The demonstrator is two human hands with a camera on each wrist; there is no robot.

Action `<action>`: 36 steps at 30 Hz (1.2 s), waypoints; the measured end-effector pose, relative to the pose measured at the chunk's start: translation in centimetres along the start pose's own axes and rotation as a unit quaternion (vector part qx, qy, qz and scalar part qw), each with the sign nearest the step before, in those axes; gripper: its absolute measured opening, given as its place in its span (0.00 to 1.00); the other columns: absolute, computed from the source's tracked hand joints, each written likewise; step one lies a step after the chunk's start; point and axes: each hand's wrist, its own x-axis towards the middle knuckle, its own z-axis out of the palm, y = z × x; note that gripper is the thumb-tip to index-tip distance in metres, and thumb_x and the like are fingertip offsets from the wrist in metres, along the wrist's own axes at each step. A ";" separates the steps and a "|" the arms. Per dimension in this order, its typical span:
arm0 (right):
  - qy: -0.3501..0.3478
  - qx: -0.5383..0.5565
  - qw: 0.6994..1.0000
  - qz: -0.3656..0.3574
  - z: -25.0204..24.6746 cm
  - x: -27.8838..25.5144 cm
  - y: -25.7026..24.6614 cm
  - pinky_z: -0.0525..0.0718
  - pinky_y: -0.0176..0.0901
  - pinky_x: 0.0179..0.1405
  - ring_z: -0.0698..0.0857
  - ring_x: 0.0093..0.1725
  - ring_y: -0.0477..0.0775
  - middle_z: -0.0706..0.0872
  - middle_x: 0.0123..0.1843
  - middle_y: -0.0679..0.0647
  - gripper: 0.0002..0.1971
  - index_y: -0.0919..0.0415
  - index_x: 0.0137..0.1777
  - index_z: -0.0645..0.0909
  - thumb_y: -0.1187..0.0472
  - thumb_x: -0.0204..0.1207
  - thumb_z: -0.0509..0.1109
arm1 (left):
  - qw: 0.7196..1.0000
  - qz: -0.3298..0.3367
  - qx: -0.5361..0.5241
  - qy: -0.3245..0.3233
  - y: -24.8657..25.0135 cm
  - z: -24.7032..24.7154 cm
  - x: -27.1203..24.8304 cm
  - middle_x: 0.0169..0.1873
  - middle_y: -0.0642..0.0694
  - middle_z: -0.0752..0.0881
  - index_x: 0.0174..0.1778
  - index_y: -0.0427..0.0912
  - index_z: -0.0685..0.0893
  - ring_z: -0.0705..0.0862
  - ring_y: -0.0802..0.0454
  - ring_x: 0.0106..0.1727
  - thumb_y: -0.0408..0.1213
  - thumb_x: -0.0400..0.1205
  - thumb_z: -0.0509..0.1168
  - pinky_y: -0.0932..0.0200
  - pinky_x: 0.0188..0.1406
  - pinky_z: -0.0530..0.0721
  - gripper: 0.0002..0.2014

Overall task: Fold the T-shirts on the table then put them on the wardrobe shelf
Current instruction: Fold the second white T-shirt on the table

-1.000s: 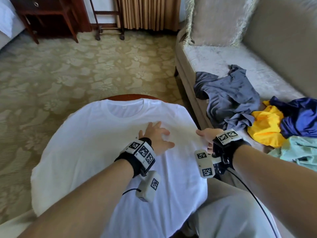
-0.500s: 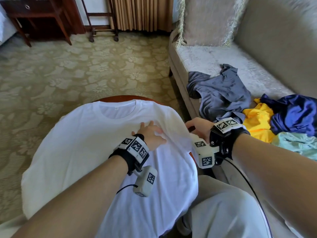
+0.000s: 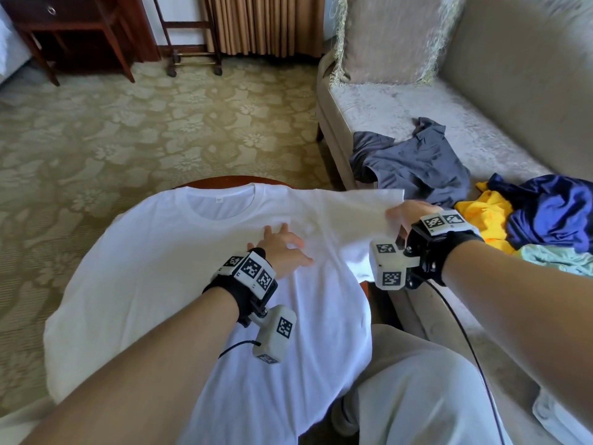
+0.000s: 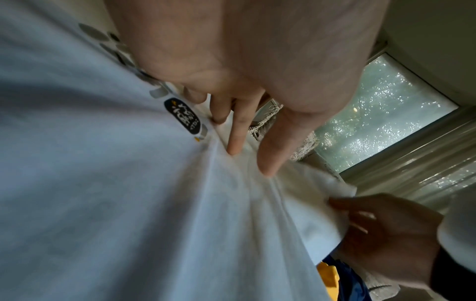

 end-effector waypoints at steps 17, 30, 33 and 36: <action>-0.103 -0.356 0.925 -0.084 18.2 -13.2 -2.6 0.73 0.54 0.65 0.68 0.75 0.63 0.62 0.80 0.57 0.54 0.53 0.82 0.57 0.27 0.60 0.71 | 0.945 -0.153 -0.094 0.274 -12.4 -8.1 -5.7 0.73 0.48 0.76 0.64 0.53 0.81 0.74 0.44 0.73 0.47 0.74 0.73 0.47 0.74 0.71 0.22; -0.084 -0.485 0.866 -0.085 24.9 -16.4 -3.5 0.81 0.53 0.55 0.78 0.65 0.69 0.68 0.72 0.63 0.62 0.54 0.81 0.58 0.35 0.46 0.80 | 0.882 -0.214 -0.350 0.234 -26.7 -14.7 -9.6 0.66 0.33 0.79 0.66 0.29 0.79 0.76 0.44 0.54 0.46 0.89 0.56 0.60 0.49 0.74 0.22; -0.083 -0.494 0.856 -0.127 28.1 -18.6 -4.7 0.58 0.68 0.78 0.45 0.84 0.70 0.39 0.86 0.60 0.63 0.48 0.85 0.43 0.30 0.55 0.75 | 0.863 -0.215 -0.405 0.211 -27.9 -14.8 -10.1 0.65 0.36 0.78 0.73 0.32 0.74 0.79 0.40 0.49 0.44 0.91 0.51 0.53 0.42 0.74 0.22; -0.127 -0.509 0.825 -0.211 33.0 -20.3 -5.7 0.47 0.68 0.80 0.36 0.84 0.68 0.34 0.86 0.58 0.58 0.45 0.85 0.39 0.26 0.63 0.69 | 0.828 -0.205 -0.496 0.163 -28.9 -14.7 -10.6 0.58 0.39 0.85 0.63 0.39 0.83 0.83 0.39 0.53 0.43 0.89 0.58 0.46 0.58 0.81 0.15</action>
